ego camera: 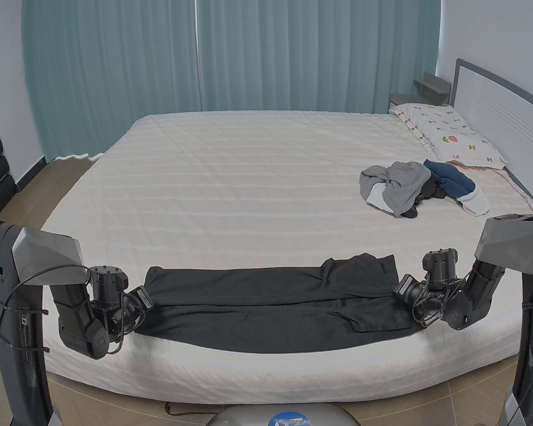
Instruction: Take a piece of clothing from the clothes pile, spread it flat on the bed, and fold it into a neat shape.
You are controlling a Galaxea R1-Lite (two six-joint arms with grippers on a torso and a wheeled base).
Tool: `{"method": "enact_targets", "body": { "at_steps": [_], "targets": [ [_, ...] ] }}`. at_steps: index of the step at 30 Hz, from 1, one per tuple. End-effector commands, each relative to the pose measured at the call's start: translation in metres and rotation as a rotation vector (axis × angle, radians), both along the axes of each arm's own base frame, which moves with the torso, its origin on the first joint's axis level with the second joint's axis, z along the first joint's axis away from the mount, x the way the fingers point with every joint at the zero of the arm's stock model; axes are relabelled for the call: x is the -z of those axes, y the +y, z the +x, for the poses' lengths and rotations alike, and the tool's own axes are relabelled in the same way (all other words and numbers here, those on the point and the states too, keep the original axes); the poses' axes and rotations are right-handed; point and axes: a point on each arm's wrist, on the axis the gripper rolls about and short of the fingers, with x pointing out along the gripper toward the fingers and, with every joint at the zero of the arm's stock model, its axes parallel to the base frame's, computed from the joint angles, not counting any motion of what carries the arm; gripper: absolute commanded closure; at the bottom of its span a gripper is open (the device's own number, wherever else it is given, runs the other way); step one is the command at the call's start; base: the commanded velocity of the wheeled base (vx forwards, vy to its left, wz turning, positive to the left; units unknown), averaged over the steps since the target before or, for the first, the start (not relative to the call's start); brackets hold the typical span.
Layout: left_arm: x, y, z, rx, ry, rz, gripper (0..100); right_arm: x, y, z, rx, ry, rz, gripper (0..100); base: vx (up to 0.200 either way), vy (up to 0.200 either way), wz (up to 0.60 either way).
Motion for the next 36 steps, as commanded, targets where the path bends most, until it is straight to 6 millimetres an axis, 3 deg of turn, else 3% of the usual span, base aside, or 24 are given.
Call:
{"method": "enact_targets", "body": {
  "at_steps": [1,10,15,22,30,36],
  "targets": [
    [0.0,0.0,-0.006,0.003,0.016,0.002,0,0.002,0.001,-0.001,-0.004,0.003,-0.001,0,0.0,0.0,0.0],
    [-0.028,0.005,-0.002,0.003,-0.08,-0.031,0,-0.041,-0.005,0.012,0.005,-0.13,0.026,0,0.0,0.0,0.0],
    [-0.052,0.011,0.023,0.009,-0.192,-0.151,0,-0.04,-0.005,0.033,-0.02,-0.137,0.051,0,0.0,0.0,0.0],
    [-0.057,0.01,0.06,0.066,-0.068,-0.2,0,-0.027,-0.003,0.053,-0.038,-0.113,0.179,0,0.0,0.0,0.0],
    [-0.021,0.0,0.1,0.046,-0.009,-0.225,0,-0.01,-0.026,0.065,-0.003,-0.094,0.252,0,0.0,0.0,0.0],
    [-0.014,-0.001,0.103,0.036,0.013,-0.239,0,-0.011,-0.034,0.065,0.007,-0.084,0.318,0,0.0,0.0,0.0]
  ]
}}
